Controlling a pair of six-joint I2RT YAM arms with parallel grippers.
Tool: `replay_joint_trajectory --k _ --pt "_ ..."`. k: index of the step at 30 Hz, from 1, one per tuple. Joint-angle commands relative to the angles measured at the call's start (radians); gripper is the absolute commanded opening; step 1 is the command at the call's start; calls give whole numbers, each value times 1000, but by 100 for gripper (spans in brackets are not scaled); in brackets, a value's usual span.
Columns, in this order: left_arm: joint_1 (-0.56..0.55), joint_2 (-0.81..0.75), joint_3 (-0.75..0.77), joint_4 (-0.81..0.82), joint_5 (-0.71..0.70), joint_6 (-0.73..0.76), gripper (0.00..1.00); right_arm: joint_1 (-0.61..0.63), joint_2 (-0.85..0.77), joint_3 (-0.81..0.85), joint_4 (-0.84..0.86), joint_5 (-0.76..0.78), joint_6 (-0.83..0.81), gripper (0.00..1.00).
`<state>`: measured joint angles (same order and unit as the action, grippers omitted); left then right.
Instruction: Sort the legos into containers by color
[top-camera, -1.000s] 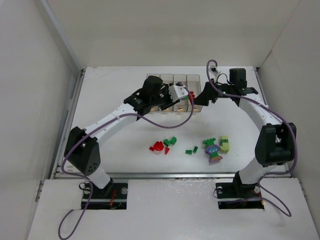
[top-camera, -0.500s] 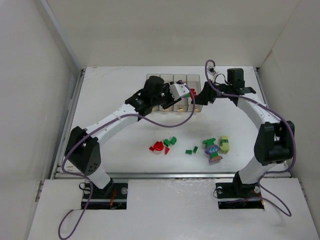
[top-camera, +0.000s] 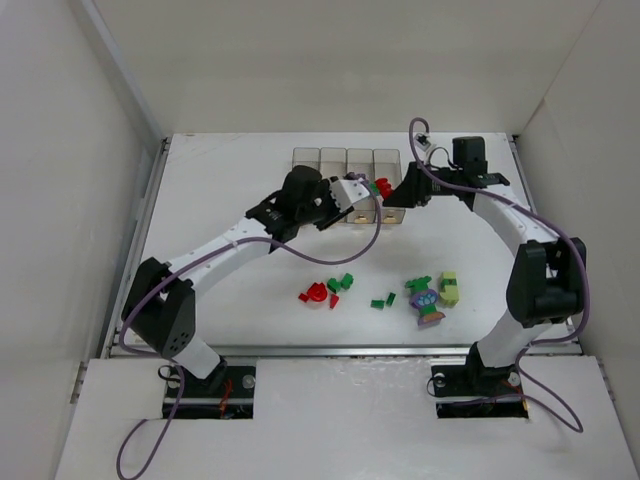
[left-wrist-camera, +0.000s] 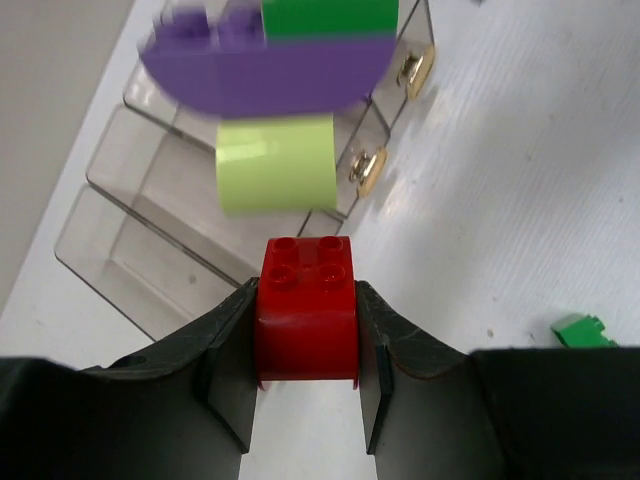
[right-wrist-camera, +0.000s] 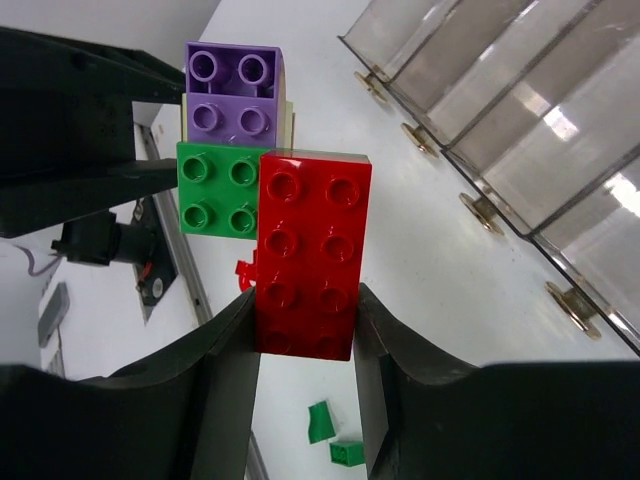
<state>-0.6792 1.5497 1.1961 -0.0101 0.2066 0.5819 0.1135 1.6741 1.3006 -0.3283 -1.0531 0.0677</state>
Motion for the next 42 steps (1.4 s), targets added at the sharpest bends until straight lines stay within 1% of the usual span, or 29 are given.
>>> replay_joint_trajectory --k 1,3,7,11,13,14,15,16,19,21,22,25,29,31,34,35,36,39,40,41,42 --pt "17 -54 -44 -5 -30 -31 0 -25 -34 28 60 18 49 0" --pt "17 -65 -55 -5 -30 -31 0 -25 -34 28 69 50 70 0" --pt "17 -85 -76 -5 -30 -40 0 -25 -34 37 69 64 80 0" --pt "38 -96 -101 5 -30 -50 0 -25 -34 37 69 125 99 0" --pt "73 -96 -112 22 -41 -62 0 -25 -34 37 69 165 112 0" --pt "90 -96 -112 56 -68 -94 0 -25 -34 37 83 177 121 0" --pt "110 -68 -112 73 -84 -112 0 -25 -34 37 83 200 136 0" --pt "153 -48 -90 84 -94 -128 0 -25 -43 37 96 211 136 0" --pt "234 62 5 72 -116 -161 0 -25 -43 37 110 257 165 0" --pt "260 125 87 49 -116 -162 0 -25 -43 46 132 275 175 0" --pt "260 188 114 17 -116 -134 0 -25 -43 55 132 275 175 0" --pt "270 275 181 -11 -130 -103 0 -14 -33 80 132 298 175 0" --pt "270 286 181 42 -142 -103 0 15 -24 89 132 309 175 0" --pt "270 286 181 42 -133 -103 1 24 -13 98 132 309 175 0" --pt "270 296 181 42 -133 -84 5 25 -4 107 132 309 175 0" --pt "270 296 181 42 -124 -70 9 25 -4 108 132 309 175 0" --pt "270 296 181 42 -115 -60 9 25 -4 108 132 309 175 0" --pt "270 296 181 24 -79 -41 17 25 6 108 132 309 175 0" --pt "261 296 181 24 -79 -40 27 25 6 108 132 309 175 0" --pt "260 296 181 15 -69 -40 33 25 6 108 132 309 175 0" --pt "251 296 191 15 -69 -31 38 25 6 108 132 309 175 0"
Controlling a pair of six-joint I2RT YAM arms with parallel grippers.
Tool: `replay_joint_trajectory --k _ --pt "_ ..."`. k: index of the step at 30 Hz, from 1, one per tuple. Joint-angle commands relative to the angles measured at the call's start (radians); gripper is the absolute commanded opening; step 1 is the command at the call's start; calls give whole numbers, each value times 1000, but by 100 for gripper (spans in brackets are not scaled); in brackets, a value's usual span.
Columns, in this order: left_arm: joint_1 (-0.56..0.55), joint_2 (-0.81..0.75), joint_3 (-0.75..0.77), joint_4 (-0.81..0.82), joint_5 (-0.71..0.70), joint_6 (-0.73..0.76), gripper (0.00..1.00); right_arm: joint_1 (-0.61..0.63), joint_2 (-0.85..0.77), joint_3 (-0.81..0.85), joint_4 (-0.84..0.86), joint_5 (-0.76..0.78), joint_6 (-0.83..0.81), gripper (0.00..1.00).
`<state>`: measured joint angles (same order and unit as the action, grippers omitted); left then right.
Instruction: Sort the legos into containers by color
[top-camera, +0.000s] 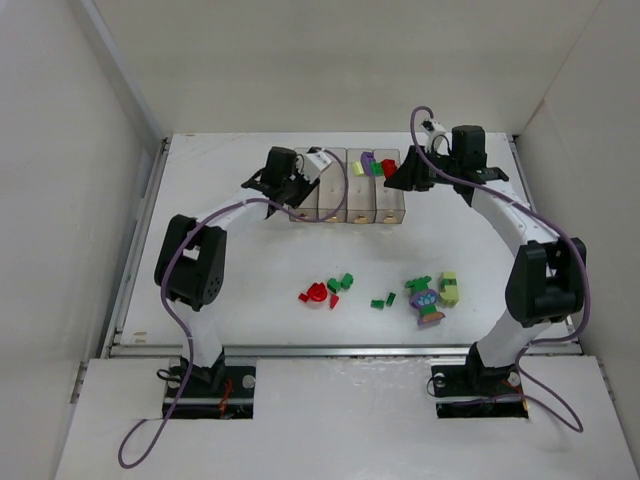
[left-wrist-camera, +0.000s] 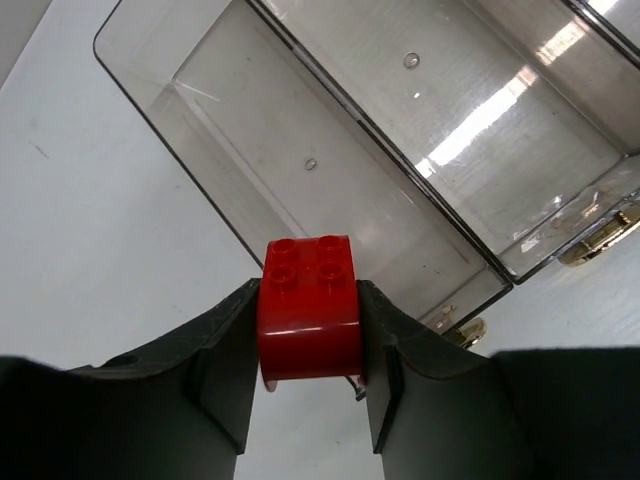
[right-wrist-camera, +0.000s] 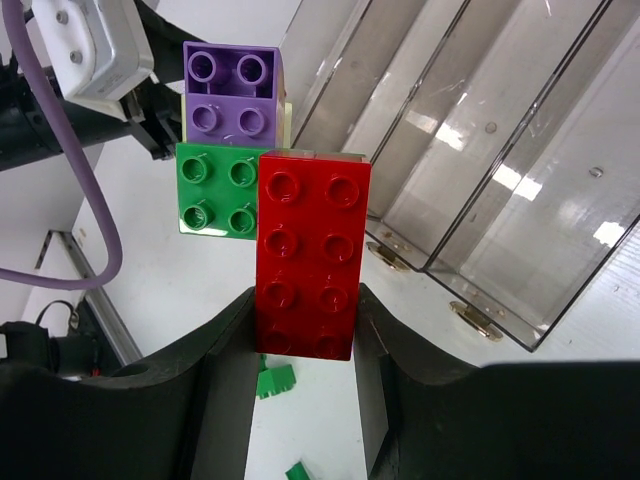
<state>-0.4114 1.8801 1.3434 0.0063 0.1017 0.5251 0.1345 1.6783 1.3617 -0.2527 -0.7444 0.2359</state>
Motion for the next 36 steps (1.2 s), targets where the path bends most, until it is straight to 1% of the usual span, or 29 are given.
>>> replay_joint_trajectory --k 1,2,5,7,10,12,14,15,16,17,18,21,22,24,28,29,31,32,34,35,36 --pt "-17 -35 43 -2 36 26 41 4 1 47 56 0 6 0" --pt "-17 -35 43 -2 36 26 50 4 1 47 56 0 6 0" --pt "-17 -35 53 -12 36 26 57 4 -8 47 56 0 6 0" --pt "-17 -35 75 -34 36 26 60 4 -8 47 47 0 6 0" --pt "-17 -67 103 -61 36 45 60 13 -19 47 11 23 -19 0" --pt "-26 -110 103 -91 87 79 60 25 -19 59 -14 40 -47 0" --pt "-26 -153 76 -103 146 168 60 46 -19 83 -43 54 -60 0" --pt "-38 -206 57 -114 176 203 69 47 -19 83 -52 68 -60 0" --pt "-47 -235 36 -114 208 235 78 72 -19 95 -62 77 -70 0" --pt "-47 -266 -7 -114 246 266 95 83 -19 96 -62 77 -70 0" --pt "-47 -320 -25 -114 332 304 100 94 -19 105 -62 77 -70 0" --pt "-79 -372 -64 -75 421 305 100 129 -19 105 -62 86 -70 0" --pt "-90 -372 -64 -56 421 267 100 129 -19 105 -62 86 -70 0" --pt "-124 -372 -50 -55 421 240 100 139 -19 105 -53 74 -70 0" --pt "-138 -317 12 -74 391 171 100 168 -19 105 -53 60 -56 0" --pt "-138 -299 13 -74 391 171 98 168 -19 105 -53 60 -56 0" --pt "-138 -285 26 -74 382 162 93 177 -19 105 -53 60 -56 0" --pt "-138 -274 42 -86 371 162 85 188 -19 114 -53 51 -56 0" --pt "-138 -274 53 -86 371 162 77 188 -19 114 -53 51 -56 0" --pt "-138 -274 53 -86 362 162 70 188 -19 114 -53 51 -56 0" --pt "-138 -274 53 -86 362 162 68 197 -19 114 -53 51 -56 0"
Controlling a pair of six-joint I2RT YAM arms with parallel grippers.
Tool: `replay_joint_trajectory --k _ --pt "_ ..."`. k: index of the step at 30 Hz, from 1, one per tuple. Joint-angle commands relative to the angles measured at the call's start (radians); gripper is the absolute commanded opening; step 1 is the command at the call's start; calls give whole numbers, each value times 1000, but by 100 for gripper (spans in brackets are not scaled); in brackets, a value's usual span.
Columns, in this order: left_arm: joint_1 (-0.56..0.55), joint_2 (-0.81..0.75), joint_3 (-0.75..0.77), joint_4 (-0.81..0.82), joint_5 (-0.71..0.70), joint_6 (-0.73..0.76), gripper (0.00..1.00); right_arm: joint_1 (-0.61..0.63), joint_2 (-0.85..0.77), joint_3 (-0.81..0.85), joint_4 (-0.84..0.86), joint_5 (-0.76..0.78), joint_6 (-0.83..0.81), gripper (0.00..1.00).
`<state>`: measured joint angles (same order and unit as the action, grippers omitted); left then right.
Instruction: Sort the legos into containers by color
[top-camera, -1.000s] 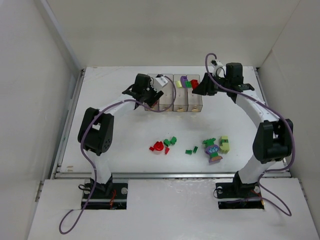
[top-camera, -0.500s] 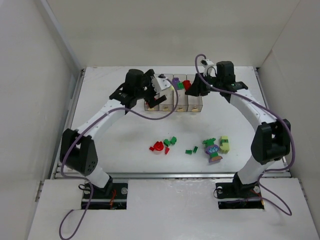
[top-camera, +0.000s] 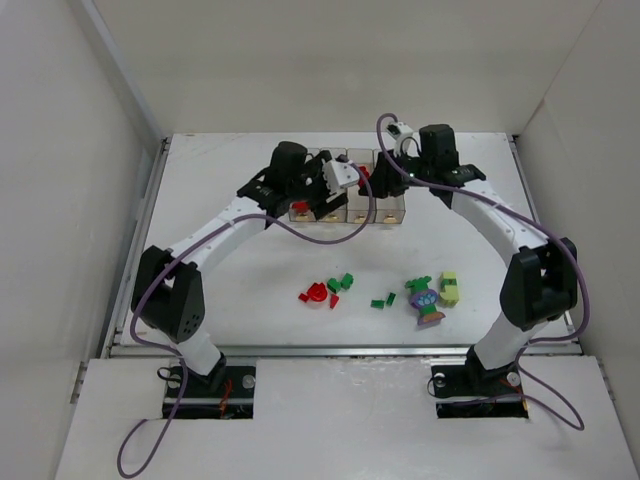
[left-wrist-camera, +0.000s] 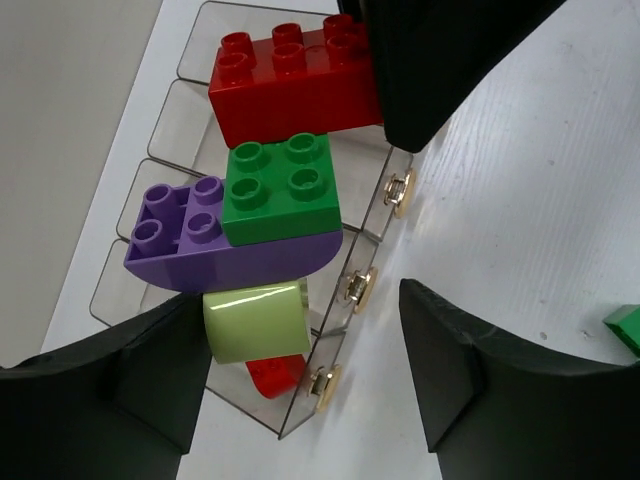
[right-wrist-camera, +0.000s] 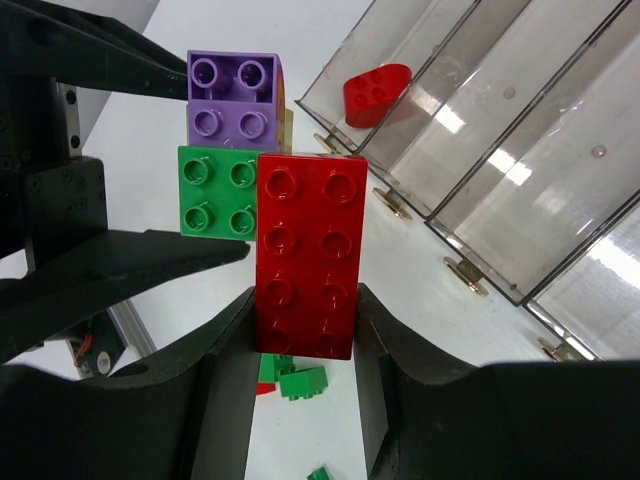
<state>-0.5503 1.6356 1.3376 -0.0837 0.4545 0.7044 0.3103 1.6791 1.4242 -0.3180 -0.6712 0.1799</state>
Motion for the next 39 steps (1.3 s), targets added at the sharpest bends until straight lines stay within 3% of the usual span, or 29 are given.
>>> replay_joint_trajectory --k 1,7,11,12,13,21,32,39 --pt "1 -29 58 4 9 -17 65 21 -19 51 13 -22 0 0" --pt "1 -29 67 15 0 -48 51 39 -19 51 22 -22 0 0" --pt "1 -20 67 15 -26 -57 19 39 -19 51 22 -31 9 0" --pt "1 -20 67 15 -27 -57 5 39 -19 51 31 -31 9 0" --pt "1 -20 67 15 -52 -57 0 39 -19 51 31 -31 27 0" --pt "1 -20 23 -40 -118 -39 0 -36 -19 21 105 -30 127 0" --pt "20 -20 14 -60 -148 -39 0 -68 -53 1 125 19 147 0" --pt "82 -40 -20 -15 -318 -199 0 -44 83 88 125 93 248 0"
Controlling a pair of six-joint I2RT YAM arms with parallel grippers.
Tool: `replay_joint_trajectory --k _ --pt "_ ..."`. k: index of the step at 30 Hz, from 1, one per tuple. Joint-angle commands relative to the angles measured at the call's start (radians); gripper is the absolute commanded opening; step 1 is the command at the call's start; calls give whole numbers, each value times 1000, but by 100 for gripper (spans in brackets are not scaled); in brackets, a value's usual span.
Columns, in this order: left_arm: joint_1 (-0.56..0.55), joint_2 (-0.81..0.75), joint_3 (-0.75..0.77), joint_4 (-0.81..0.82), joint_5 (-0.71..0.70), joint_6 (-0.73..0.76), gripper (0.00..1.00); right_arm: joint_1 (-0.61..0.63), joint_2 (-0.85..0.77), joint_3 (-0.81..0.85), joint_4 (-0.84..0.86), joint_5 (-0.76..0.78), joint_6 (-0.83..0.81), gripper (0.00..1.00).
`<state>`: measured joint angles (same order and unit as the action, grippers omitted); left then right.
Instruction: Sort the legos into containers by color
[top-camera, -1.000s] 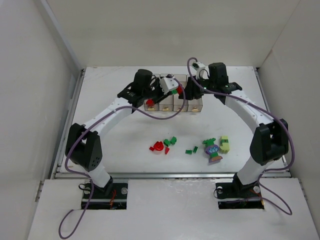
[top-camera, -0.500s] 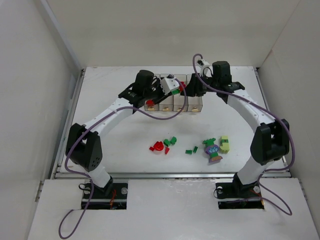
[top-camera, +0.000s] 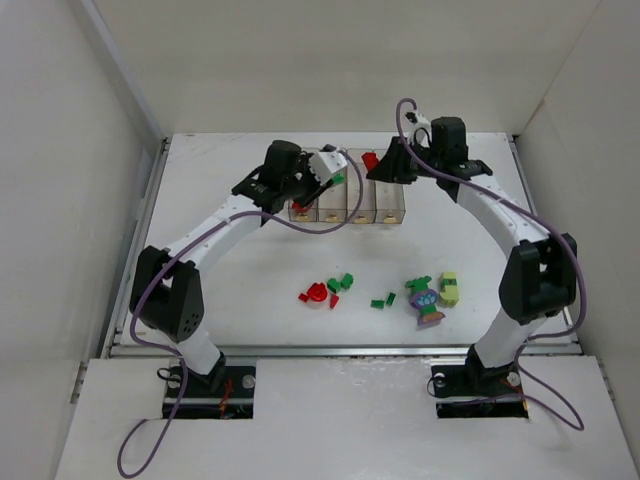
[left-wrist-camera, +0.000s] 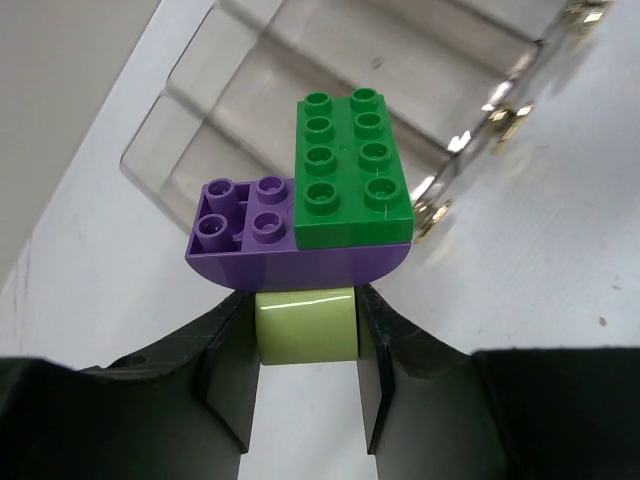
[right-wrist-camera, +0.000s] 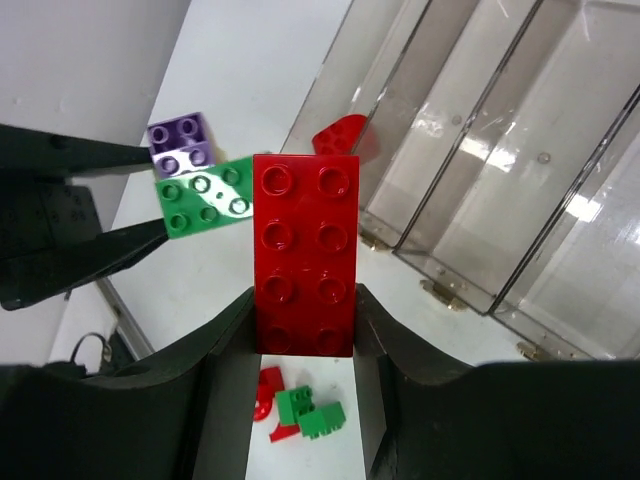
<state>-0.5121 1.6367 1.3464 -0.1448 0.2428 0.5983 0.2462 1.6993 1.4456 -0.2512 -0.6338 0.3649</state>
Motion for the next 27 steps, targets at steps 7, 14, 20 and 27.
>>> replay_joint_trajectory --k 7,14,20,27 --pt "152 -161 -139 93 -327 -316 0 175 365 409 58 97 167 0" --pt "170 -276 -239 134 -415 -351 0 238 638 712 70 121 321 5" --pt "188 -316 -293 143 -404 -351 0 248 727 771 79 203 381 17" --pt "188 -327 -311 162 -361 -342 0 248 737 771 79 214 381 73"
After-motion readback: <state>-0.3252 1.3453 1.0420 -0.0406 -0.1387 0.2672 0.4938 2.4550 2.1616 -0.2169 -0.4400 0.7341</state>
